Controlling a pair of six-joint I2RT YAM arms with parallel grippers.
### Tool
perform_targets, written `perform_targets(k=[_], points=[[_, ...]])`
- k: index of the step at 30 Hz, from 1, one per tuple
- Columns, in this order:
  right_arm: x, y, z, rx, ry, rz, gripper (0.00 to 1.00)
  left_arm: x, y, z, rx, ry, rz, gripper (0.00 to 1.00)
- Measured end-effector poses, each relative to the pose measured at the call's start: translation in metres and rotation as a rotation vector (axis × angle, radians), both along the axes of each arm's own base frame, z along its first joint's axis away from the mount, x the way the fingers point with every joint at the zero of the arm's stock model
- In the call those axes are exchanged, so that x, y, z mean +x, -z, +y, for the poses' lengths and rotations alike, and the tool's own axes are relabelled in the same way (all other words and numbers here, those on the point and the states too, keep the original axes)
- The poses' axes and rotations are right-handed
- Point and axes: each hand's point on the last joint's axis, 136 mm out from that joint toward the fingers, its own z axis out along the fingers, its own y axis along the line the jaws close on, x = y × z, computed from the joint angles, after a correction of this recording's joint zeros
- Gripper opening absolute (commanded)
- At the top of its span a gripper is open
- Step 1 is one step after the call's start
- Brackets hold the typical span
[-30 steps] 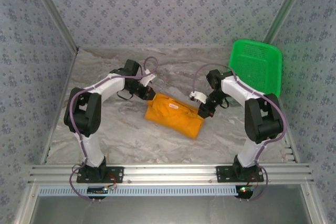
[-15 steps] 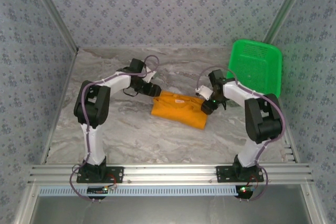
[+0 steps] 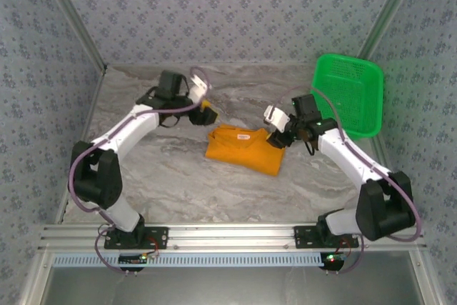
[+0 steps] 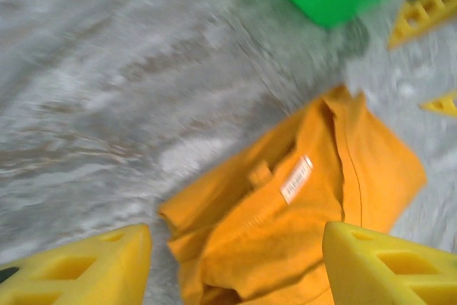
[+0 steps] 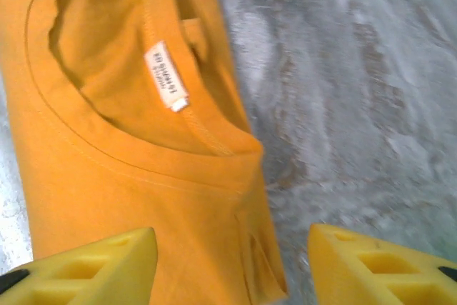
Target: Fold the inside-out t-shirt
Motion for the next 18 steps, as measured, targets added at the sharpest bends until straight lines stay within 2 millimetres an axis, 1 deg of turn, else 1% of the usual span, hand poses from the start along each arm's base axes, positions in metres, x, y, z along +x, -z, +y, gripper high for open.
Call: perform_targets(k=[2,3,4,6,7,10,11,13,15,18], points=[[0.007,0.016,0.005,0.002,-0.003,0.026,0.51,-0.016,0.029,-0.01,0.059,0.078,0.01,0.59],[0.014,0.027,0.006,-0.005,0.006,0.035,0.49,-0.02,0.041,-0.014,0.08,0.102,0.019,0.57],[0.02,0.039,0.005,-0.023,0.023,0.048,0.47,-0.019,0.051,-0.015,0.098,0.117,0.024,0.57],[0.031,0.064,0.002,-0.08,0.054,0.076,0.38,-0.014,0.065,-0.011,0.125,0.113,0.033,0.57],[0.036,0.078,0.0,-0.127,0.068,0.087,0.37,-0.01,0.07,-0.007,0.136,0.108,0.036,0.57],[0.042,0.108,0.003,-0.286,0.044,0.079,0.37,-0.002,0.072,0.001,0.151,0.087,0.027,0.59],[0.043,0.111,0.007,-0.327,0.021,0.063,0.36,0.0,0.071,0.003,0.152,0.078,0.022,0.6],[0.051,0.106,0.019,-0.39,-0.027,-0.01,0.36,0.005,0.069,0.008,0.159,0.045,0.017,0.6],[0.052,0.107,0.029,-0.423,-0.085,-0.047,0.38,0.007,0.062,0.015,0.166,-0.011,0.011,0.61],[0.046,0.107,0.038,-0.44,-0.174,-0.08,0.38,0.0,0.039,0.031,0.16,-0.112,-0.023,0.62]])
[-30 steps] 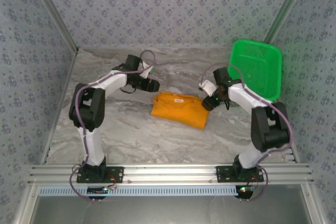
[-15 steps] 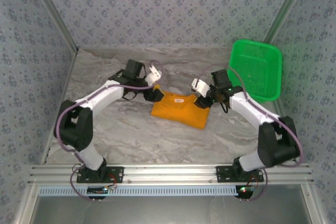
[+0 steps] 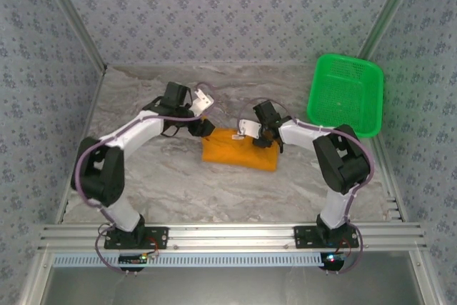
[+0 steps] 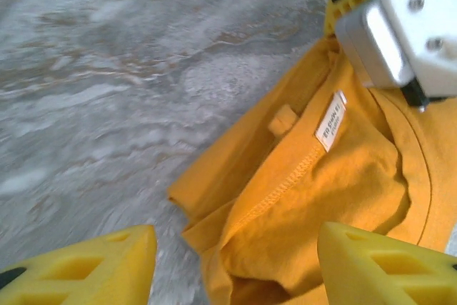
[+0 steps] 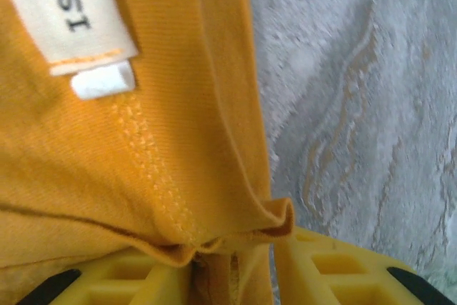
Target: Fold the inside-out t-shirt
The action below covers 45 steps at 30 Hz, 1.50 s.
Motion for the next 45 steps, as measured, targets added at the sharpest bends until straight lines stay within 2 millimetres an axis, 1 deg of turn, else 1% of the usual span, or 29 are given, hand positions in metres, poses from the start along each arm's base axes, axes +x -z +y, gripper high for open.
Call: perform_targets(k=[2,3,4,6,8,9,11,13,15,17,19,20,22,24,25,26,28,31,34,35,37,39,40,41,42,44,45], points=[[-0.007,-0.003,0.002,0.005,-0.052,0.003,0.4,-0.01,-0.025,0.011,-0.024,-0.053,-0.053,0.68],[-0.013,-0.003,0.003,0.008,-0.079,0.01,0.41,-0.016,-0.038,0.017,-0.039,-0.077,-0.085,0.74],[-0.021,-0.005,0.004,0.015,-0.115,0.018,0.42,-0.022,-0.053,0.022,-0.063,-0.103,-0.116,0.76],[-0.038,-0.012,0.004,0.041,-0.184,0.016,0.46,-0.035,-0.074,0.031,-0.105,-0.14,-0.168,0.77],[-0.052,-0.027,0.004,0.083,-0.24,-0.008,0.49,-0.048,-0.084,0.037,-0.143,-0.159,-0.195,0.73],[-0.056,-0.039,0.006,0.11,-0.263,-0.031,0.51,-0.054,-0.084,0.039,-0.155,-0.165,-0.193,0.72],[-0.055,-0.064,0.014,0.164,-0.291,-0.086,0.55,-0.063,-0.072,0.043,-0.161,-0.181,-0.163,0.71],[-0.049,-0.087,0.028,0.227,-0.298,-0.125,0.56,-0.068,-0.048,0.048,-0.156,-0.227,-0.098,0.72],[-0.042,-0.104,0.049,0.292,-0.287,-0.138,0.55,-0.07,-0.026,0.056,-0.148,-0.31,-0.028,0.71],[-0.035,-0.121,0.081,0.365,-0.272,-0.138,0.55,-0.073,-0.007,0.066,-0.154,-0.414,0.049,0.68],[-0.031,-0.128,0.114,0.423,-0.264,-0.119,0.54,-0.074,0.007,0.072,-0.183,-0.505,0.117,0.67],[-0.029,-0.128,0.131,0.447,-0.259,-0.104,0.54,-0.075,0.012,0.074,-0.201,-0.538,0.145,0.66],[-0.027,-0.121,0.157,0.479,-0.245,-0.061,0.54,-0.079,0.025,0.076,-0.232,-0.591,0.202,0.66],[-0.024,-0.106,0.174,0.495,-0.215,-0.004,0.55,-0.086,0.038,0.078,-0.251,-0.634,0.262,0.67],[-0.022,-0.097,0.179,0.5,-0.194,0.026,0.54,-0.089,0.044,0.079,-0.255,-0.653,0.289,0.67],[-0.02,-0.086,0.182,0.505,-0.166,0.061,0.54,-0.092,0.048,0.082,-0.258,-0.675,0.312,0.67],[-0.019,-0.067,0.184,0.506,-0.119,0.116,0.51,-0.095,0.051,0.089,-0.266,-0.715,0.335,0.67],[-0.017,-0.04,0.181,0.469,-0.052,0.15,0.45,-0.094,0.044,0.099,-0.296,-0.755,0.325,0.67],[-0.014,-0.018,0.176,0.412,0.003,0.144,0.45,-0.094,0.034,0.105,-0.325,-0.772,0.3,0.68],[-0.015,-0.014,0.176,0.4,0.008,0.138,0.46,-0.095,0.031,0.106,-0.331,-0.773,0.294,0.69],[-0.018,-0.012,0.177,0.386,0.003,0.129,0.48,-0.095,0.026,0.109,-0.341,-0.78,0.28,0.7],[-0.022,-0.012,0.182,0.38,-0.022,0.124,0.49,-0.095,0.021,0.113,-0.35,-0.79,0.255,0.73],[-0.026,-0.014,0.185,0.382,-0.035,0.125,0.5,-0.095,0.018,0.115,-0.351,-0.793,0.239,0.77],[-0.028,-0.017,0.188,0.387,-0.044,0.124,0.51,-0.095,0.015,0.117,-0.35,-0.794,0.222,0.88],[-0.03,-0.022,0.189,0.393,-0.054,0.119,0.52,-0.095,0.013,0.12,-0.35,-0.802,0.206,0.98],[-0.034,-0.042,0.192,0.415,-0.073,0.091,0.54,-0.095,0.009,0.128,-0.355,-0.849,0.184,1.0],[-0.034,-0.057,0.191,0.43,-0.08,0.063,0.55,-0.095,0.008,0.132,-0.357,-0.876,0.179,1.0]])
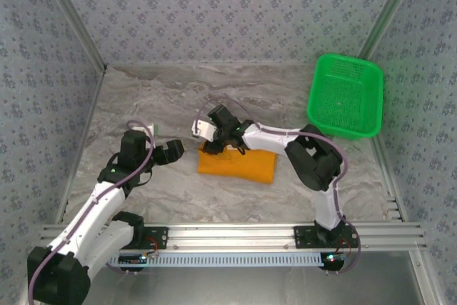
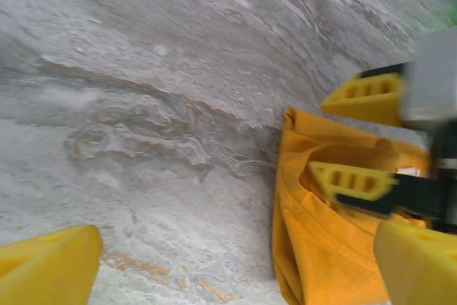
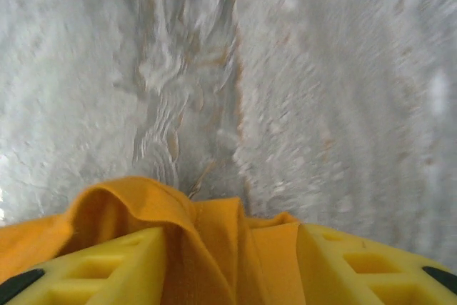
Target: Fold the inside-out t-shirt
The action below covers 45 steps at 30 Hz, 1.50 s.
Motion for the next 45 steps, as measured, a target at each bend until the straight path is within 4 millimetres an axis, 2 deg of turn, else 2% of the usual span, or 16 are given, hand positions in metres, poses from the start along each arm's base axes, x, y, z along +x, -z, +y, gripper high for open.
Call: perform_targets(k=[3,5,7,9,11,14,18,21,23,25,28,32,34,36,40,45], points=[[0.0,-0.058,-0.008,0.071,0.022,-0.126,0.57,0.002,-0.002,0.01,-0.015,-0.073,0.012,1.0],[-0.002,-0.101,-0.022,0.132,0.06,-0.225,0.58,0.004,-0.002,0.01,-0.042,-0.104,0.041,1.0],[-0.01,-0.135,-0.04,0.189,0.102,-0.294,0.58,0.007,-0.002,0.007,-0.066,-0.114,0.082,1.0],[-0.021,-0.152,-0.06,0.235,0.144,-0.318,0.57,0.013,-0.001,-0.001,-0.087,-0.102,0.124,1.0],[-0.031,-0.158,-0.086,0.278,0.229,-0.306,0.58,0.018,0.002,-0.013,-0.089,-0.07,0.167,0.99],[-0.036,-0.148,-0.132,0.323,0.438,-0.196,0.62,0.021,0.011,-0.04,-0.06,0.018,0.222,1.0],[-0.027,-0.123,-0.195,0.358,0.749,0.006,0.61,0.019,0.026,-0.079,-0.003,0.142,0.284,1.0],[-0.025,-0.086,-0.233,0.386,0.919,0.176,0.6,0.022,0.046,-0.101,0.027,0.198,0.343,0.99],[-0.035,-0.047,-0.248,0.368,1.002,0.321,0.61,0.023,0.063,-0.112,0.053,0.217,0.39,1.0],[-0.047,-0.016,-0.251,0.34,1.037,0.452,0.6,0.024,0.076,-0.12,0.086,0.233,0.418,0.99],[-0.058,0.018,-0.243,0.311,1.053,0.629,0.58,0.021,0.085,-0.135,0.138,0.263,0.426,1.0],[-0.061,0.051,-0.231,0.311,1.056,0.786,0.53,0.017,0.092,-0.148,0.173,0.281,0.427,0.99],[-0.061,0.061,-0.228,0.32,1.057,0.838,0.48,0.016,0.095,-0.147,0.174,0.272,0.436,0.99],[-0.058,0.063,-0.228,0.335,1.067,0.866,0.39,0.016,0.097,-0.147,0.171,0.27,0.435,0.94],[-0.052,0.066,-0.222,0.344,1.062,0.896,0.3,0.021,0.097,-0.143,0.163,0.241,0.434,0.81],[-0.04,0.066,-0.206,0.358,1.033,0.92,0.24,0.038,0.104,-0.116,0.138,0.145,0.453,0.74]])
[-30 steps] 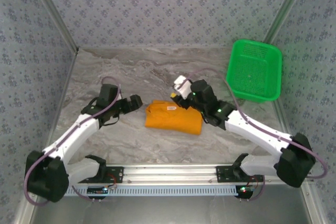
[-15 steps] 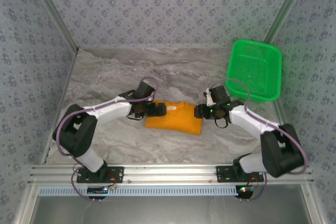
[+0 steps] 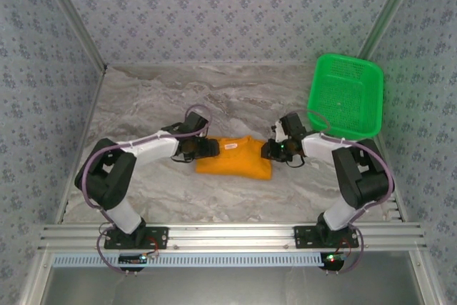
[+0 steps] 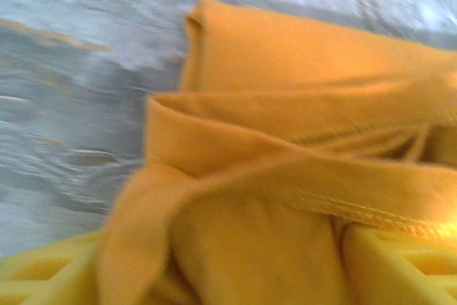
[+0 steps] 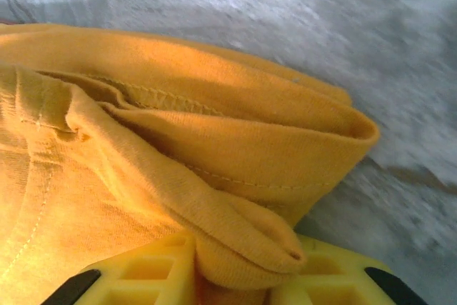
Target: Fold the inside-out t-shirt
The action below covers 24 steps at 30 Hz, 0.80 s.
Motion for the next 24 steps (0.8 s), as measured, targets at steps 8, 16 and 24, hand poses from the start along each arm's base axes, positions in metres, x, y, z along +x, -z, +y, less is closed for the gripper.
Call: perform_targets(k=[8,16,24], points=[[0.058,-0.018,0.062,0.096,-0.046,-0.089,0.2,0.031,0.007,0.043,-0.015,-0.103,0.021,0.74],[0.138,-0.023,0.101,0.166,0.018,-0.149,0.17,0.074,0.004,0.059,-0.039,-0.115,0.083,0.73],[0.164,-0.018,0.076,0.158,0.109,-0.15,0.28,0.151,-0.019,0.091,0.019,-0.153,-0.095,0.89]])
